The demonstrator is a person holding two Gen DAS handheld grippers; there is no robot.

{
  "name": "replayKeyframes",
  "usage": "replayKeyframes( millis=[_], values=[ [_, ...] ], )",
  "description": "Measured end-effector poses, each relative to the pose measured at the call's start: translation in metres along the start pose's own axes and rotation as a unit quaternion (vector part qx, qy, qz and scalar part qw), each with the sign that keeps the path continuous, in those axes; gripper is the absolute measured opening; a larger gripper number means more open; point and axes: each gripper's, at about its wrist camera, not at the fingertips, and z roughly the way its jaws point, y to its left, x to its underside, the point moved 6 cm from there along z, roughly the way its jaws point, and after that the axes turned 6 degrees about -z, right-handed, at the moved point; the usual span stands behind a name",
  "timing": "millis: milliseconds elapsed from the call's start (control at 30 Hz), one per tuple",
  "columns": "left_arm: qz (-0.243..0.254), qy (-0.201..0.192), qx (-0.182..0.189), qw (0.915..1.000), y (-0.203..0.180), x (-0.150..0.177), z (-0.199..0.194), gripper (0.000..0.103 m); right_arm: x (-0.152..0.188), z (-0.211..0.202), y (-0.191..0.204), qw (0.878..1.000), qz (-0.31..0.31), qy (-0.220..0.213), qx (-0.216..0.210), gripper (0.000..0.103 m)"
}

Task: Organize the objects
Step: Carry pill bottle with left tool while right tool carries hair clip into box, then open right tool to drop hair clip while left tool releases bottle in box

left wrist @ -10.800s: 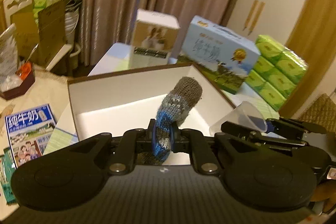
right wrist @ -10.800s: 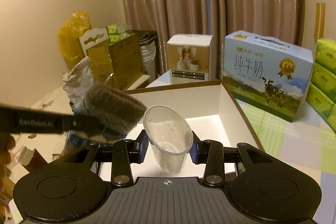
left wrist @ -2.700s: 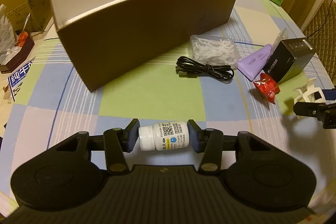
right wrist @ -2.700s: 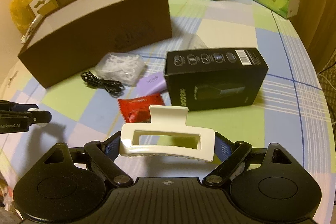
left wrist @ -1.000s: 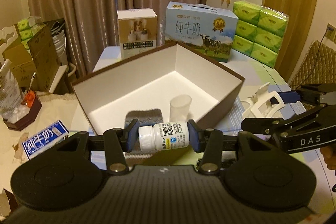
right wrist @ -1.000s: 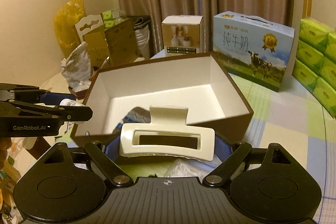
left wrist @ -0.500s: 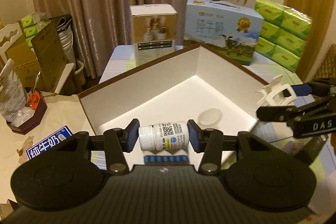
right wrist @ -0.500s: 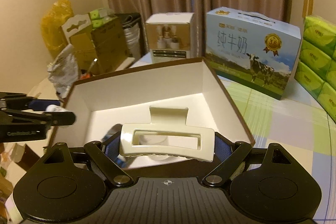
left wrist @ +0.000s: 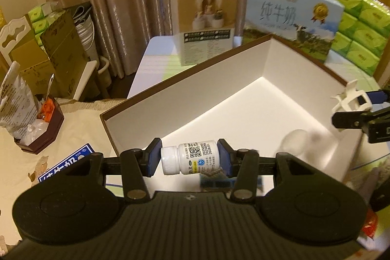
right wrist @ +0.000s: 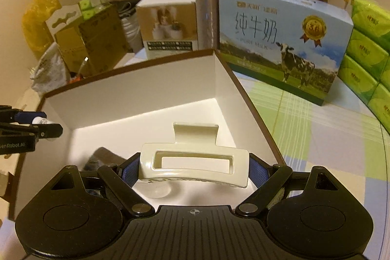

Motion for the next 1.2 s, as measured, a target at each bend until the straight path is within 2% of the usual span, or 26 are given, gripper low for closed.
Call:
replayKeyframes(
  millis=[367, 533, 1200],
  values=[
    [0.0, 0.039, -0.01, 0.9992, 0.011, 0.001, 0.044, 0.044, 0.009, 0.029, -0.005, 0.999, -0.022, 0.038, 0.007, 0.085],
    [0.002, 0.045, -0.009, 0.9989, 0.011, 0.001, 0.051, 0.044, 0.012, 0.04, 0.0, 0.997, -0.06, 0.056, 0.011, 0.085],
    [0.015, 0.045, -0.014, 0.9988, 0.01, -0.002, 0.059, 0.044, 0.011, 0.038, -0.001, 0.997, -0.052, 0.051, 0.001, 0.086]
  ],
)
